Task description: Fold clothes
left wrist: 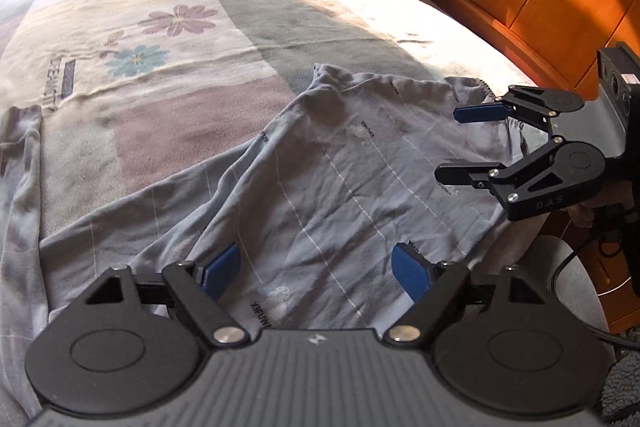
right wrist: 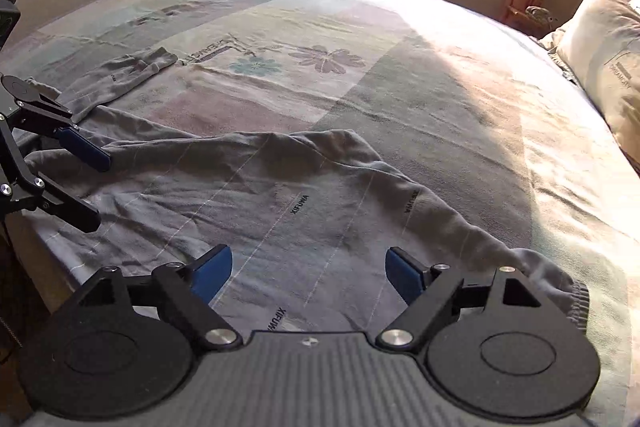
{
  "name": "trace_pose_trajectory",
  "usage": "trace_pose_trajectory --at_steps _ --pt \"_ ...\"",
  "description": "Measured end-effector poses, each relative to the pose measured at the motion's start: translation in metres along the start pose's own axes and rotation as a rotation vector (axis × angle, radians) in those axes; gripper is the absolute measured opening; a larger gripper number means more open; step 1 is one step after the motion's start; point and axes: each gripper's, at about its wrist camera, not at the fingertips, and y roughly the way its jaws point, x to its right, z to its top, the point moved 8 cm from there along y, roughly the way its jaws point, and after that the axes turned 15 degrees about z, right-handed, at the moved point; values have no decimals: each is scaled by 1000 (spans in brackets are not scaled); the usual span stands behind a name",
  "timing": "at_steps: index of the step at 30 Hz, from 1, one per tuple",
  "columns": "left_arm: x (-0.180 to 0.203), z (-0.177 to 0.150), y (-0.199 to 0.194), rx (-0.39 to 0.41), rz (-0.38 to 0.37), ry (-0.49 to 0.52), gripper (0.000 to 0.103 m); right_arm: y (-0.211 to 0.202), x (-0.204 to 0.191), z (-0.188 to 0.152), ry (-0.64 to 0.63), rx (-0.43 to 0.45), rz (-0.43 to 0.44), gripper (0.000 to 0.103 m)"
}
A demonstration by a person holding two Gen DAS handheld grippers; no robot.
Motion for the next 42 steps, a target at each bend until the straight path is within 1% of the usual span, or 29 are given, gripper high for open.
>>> trace_pose_trajectory --at_steps 1,2,3,5,6,7,8,9,10,11,14,16,18,19,20,21,22,23,24,25,28,29,31,33,39,42 --pt "9 1 -7 37 15 6 83 -7 -1 -10 1 25 -39 97" --pt "17 0 -10 62 32 -5 83 -9 -1 -21 31 19 -78 97" --pt "26 0 -7 71 37 -7 83 -7 -3 -32 64 -6 -99 97" --pt "49 -2 2 80 36 8 83 -1 -12 -59 112 -49 -99 97" --pt "57 -6 9 61 40 5 83 -7 -16 -65 124 -12 -114 97" --pt "63 -12 17 32 46 -2 83 -11 -18 -72 141 -4 -118 97" --pt "67 -18 21 36 63 -1 83 -16 -20 -79 161 3 -120 97" --pt "71 -24 23 56 85 4 83 -22 -20 -85 199 5 -114 97" --pt "75 -29 22 63 101 21 86 -29 -20 -92 233 6 -108 97" --pt "79 -32 20 55 115 45 86 -39 -22 -98 236 10 -106 97" --pt "83 -15 10 72 67 17 86 -67 -24 -96 195 96 -82 97" --pt "85 -1 3 88 28 -10 86 -72 -9 -89 195 128 -106 97" --pt "82 14 9 69 50 -59 86 -69 8 -83 212 134 -121 95" --pt "81 19 12 62 63 -76 86 -68 12 -80 196 136 -127 93" --pt "81 22 13 59 74 -88 86 -68 12 -77 157 128 -127 84" --pt "81 23 14 64 89 -88 86 -67 12 -75 114 118 -125 73" --pt "83 22 12 74 108 -58 86 -66 6 -73 45 98 -115 67" --pt "86 20 9 84 129 -18 86 -65 0 -72 -24 78 -104 54" --pt "89 17 7 90 152 34 86 -64 -6 -70 -93 57 -94 45" --pt "93 13 5 91 181 97 86 -64 -12 -69 -161 37 -83 44" --pt "110 2 -1 127 249 341 86 -53 -32 -70 -358 -46 -27 38" --pt "114 -1 -2 142 272 406 86 -47 -37 -71 -415 -78 -11 35" --pt "119 -5 0 156 320 503 86 -37 -45 -74 -528 -127 -19 35" --pt "120 -8 6 134 326 525 86 -33 -48 -76 -579 -144 -21 34" --pt "135 -10 16 122 247 535 86 -21 -60 -82 -731 -192 -27 34" --pt "144 -9 24 118 232 559 86 -18 -64 -85 -804 -212 -35 34"
